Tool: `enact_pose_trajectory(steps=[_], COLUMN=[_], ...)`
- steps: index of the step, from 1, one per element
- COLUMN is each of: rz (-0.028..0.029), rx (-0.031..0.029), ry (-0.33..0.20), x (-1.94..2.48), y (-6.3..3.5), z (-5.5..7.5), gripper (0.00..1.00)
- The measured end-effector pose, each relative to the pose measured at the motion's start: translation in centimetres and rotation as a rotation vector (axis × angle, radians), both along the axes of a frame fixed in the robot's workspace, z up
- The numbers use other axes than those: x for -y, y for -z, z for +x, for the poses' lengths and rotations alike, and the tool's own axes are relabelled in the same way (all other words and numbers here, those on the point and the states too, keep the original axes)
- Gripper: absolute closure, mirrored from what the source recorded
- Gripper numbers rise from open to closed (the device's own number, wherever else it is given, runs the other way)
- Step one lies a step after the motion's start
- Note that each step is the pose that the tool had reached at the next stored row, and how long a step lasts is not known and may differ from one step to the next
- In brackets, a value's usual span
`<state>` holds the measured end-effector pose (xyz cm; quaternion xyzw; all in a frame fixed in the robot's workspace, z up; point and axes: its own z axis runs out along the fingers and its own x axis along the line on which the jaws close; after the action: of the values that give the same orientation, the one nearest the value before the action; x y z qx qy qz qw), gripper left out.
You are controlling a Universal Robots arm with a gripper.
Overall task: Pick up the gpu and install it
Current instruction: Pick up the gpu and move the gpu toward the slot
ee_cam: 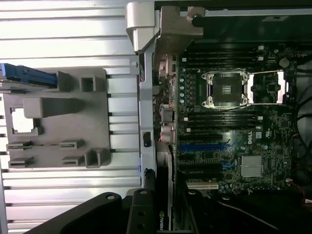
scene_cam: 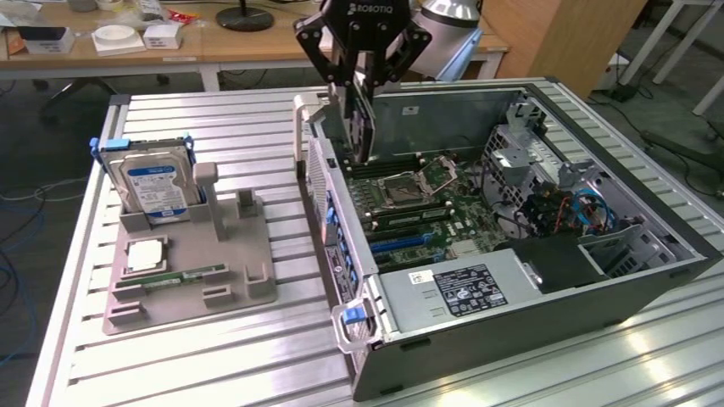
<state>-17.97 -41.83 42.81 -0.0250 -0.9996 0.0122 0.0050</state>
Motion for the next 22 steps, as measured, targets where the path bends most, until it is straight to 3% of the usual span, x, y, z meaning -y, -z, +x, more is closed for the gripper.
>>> enact_pose_trajectory(steps=[2, 22], rz=[-0.004, -0.0042], rx=[-0.0001, 0.0], ry=[0.007, 0.008], x=[0.0, 0.0], y=[0.03, 0.31], z=[0.2, 5.0], gripper=[0.74, 0.74])
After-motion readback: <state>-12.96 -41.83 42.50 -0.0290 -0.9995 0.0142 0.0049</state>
